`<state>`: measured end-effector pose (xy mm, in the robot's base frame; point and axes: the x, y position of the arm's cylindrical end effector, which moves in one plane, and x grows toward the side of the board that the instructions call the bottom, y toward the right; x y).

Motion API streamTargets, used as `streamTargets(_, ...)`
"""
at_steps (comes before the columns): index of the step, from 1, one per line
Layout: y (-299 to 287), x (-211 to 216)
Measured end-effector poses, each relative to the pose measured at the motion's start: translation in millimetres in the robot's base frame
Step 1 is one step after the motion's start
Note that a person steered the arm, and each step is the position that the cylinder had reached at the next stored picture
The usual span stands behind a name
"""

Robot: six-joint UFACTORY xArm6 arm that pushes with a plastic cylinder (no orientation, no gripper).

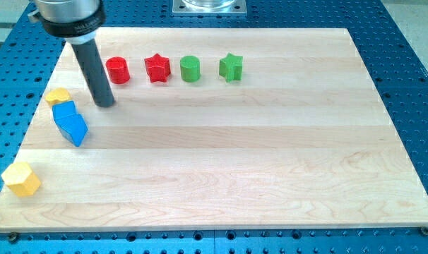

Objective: Move the blue blocks and heart to the top right side of the hexagon

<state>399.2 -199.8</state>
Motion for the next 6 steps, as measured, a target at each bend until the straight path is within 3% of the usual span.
streamTargets(2, -49.1, -27.5)
streamTargets(4, -58.3, 85.8)
streamTargets(6, -44.7, 49.7)
